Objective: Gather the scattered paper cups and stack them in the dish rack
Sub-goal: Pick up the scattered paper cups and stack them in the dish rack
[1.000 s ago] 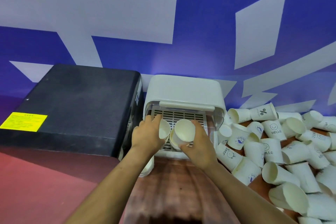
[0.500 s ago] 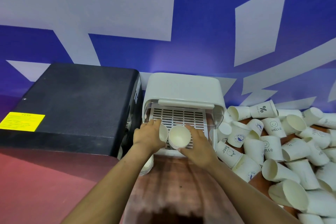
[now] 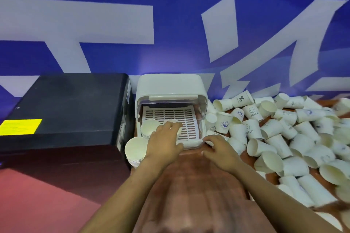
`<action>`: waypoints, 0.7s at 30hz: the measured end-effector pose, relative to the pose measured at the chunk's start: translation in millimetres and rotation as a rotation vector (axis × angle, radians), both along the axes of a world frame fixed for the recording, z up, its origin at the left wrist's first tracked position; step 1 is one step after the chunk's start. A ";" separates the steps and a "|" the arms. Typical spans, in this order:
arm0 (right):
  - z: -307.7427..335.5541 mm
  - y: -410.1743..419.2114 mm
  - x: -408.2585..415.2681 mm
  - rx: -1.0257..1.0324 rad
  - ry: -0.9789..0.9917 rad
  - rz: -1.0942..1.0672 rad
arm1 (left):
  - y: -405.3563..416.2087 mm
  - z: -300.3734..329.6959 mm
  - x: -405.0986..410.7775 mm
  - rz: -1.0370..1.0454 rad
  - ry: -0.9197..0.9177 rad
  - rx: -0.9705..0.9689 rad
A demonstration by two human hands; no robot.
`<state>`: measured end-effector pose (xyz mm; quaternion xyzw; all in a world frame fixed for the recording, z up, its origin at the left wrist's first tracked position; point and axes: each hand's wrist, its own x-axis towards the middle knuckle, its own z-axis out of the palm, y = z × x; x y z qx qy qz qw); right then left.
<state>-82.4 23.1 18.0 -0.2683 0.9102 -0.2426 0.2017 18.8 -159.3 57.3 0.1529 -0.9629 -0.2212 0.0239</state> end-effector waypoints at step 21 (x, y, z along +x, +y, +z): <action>-21.5 115.1 -103.5 0.362 0.314 0.334 | 139.3 -44.9 -90.5 -0.117 -0.250 -0.021</action>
